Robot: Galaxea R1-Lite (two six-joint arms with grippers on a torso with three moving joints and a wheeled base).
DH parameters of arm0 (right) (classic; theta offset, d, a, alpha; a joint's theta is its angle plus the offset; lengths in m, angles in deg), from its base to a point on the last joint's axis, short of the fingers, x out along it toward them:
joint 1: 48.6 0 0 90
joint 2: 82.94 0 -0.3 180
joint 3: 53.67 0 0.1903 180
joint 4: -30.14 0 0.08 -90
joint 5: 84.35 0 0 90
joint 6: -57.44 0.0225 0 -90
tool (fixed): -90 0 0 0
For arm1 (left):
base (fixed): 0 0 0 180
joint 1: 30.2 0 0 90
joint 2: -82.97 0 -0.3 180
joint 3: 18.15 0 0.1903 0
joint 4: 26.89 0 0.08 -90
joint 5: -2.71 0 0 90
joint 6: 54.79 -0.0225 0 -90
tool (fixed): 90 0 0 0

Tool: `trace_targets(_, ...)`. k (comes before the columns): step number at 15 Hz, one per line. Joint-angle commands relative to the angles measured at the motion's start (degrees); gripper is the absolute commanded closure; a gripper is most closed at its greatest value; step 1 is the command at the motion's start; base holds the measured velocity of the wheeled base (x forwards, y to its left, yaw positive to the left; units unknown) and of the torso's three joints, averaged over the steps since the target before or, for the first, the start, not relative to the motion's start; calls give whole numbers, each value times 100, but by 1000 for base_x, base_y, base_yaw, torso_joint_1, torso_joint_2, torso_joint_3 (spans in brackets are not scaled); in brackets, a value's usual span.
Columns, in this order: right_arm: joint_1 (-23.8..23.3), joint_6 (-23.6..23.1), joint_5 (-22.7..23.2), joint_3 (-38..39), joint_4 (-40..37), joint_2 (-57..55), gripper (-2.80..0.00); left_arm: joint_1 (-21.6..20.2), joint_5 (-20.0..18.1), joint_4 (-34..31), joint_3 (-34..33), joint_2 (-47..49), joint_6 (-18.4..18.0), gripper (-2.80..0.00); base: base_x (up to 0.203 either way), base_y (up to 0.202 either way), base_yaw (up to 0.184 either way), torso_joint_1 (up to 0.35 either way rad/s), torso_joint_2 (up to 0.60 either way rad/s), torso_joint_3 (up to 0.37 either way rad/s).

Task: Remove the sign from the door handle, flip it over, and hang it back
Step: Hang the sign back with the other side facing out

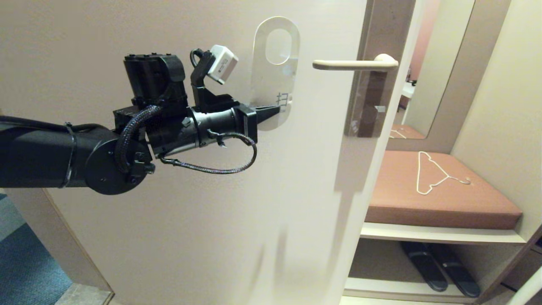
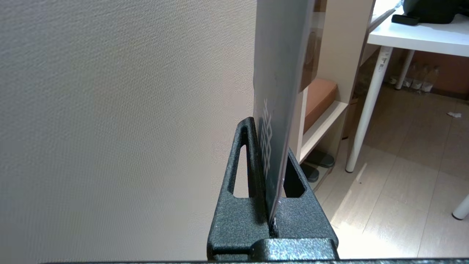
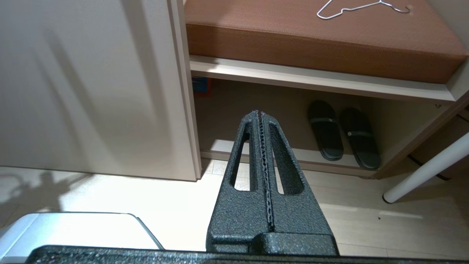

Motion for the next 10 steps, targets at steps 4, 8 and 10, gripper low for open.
trace_targets(4,1,-3,-1,0,0,-8,0,115,60,-43,396,307,-71,0,0,0,0,0,0,0)
trace_targets(8,1,-3,-1,0,0,-8,0,238,162,-38,399,356,-80,0,0,0,0,0,0,0)
trace_targets(10,1,-3,-1,0,0,-8,0,320,265,-38,399,375,-88,0,0,0,0,0,0,0)
